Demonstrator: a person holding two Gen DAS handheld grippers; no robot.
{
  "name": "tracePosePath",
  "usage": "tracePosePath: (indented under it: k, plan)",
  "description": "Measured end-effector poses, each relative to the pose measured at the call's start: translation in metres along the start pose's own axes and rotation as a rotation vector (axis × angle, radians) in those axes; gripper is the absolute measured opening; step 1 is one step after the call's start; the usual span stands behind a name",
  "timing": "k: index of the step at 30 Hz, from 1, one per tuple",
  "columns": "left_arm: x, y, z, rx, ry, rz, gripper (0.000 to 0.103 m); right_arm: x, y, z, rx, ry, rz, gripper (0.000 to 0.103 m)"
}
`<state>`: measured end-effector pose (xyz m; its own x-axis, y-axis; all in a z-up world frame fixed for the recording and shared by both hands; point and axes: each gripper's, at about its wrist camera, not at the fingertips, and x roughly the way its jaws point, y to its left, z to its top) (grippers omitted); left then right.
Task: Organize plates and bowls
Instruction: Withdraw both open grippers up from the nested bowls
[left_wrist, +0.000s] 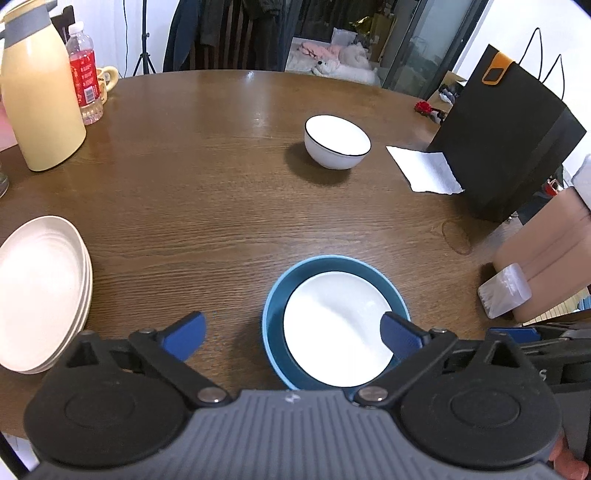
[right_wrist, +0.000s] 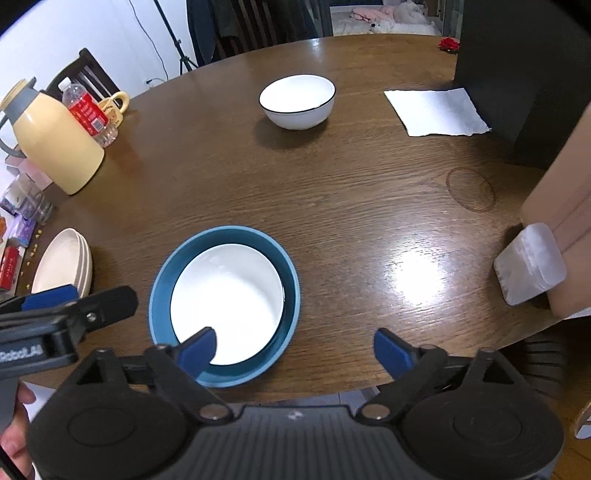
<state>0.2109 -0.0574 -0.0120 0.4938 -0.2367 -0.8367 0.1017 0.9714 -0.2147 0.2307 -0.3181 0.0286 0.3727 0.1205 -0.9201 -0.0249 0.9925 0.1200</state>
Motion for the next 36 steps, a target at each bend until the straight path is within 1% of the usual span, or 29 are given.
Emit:
tracePosePath:
  k: [3, 14, 20, 28, 36]
  plan:
    - [-0.006, 0.001, -0.004, -0.002, -0.006, 0.004, 0.103, -0.007, -0.003, -0.005, 0.009, -0.009, -0.008, 0.103]
    - [-0.028, 0.003, -0.017, -0.029, -0.038, 0.02, 0.103, -0.033, -0.016, -0.022, -0.006, -0.052, -0.025, 0.103]
    - [-0.042, 0.003, -0.018, -0.028, -0.061, 0.038, 0.103, -0.047, -0.019, -0.028, -0.016, -0.074, -0.032, 0.103]
    - [-0.053, 0.002, -0.009, -0.018, -0.087, 0.057, 0.103, -0.058, -0.02, -0.029, -0.01, -0.1, -0.03, 0.103]
    - [-0.047, 0.003, 0.007, -0.004, -0.093, 0.054, 0.103, -0.059, -0.02, -0.021, -0.001, -0.113, -0.047, 0.103]
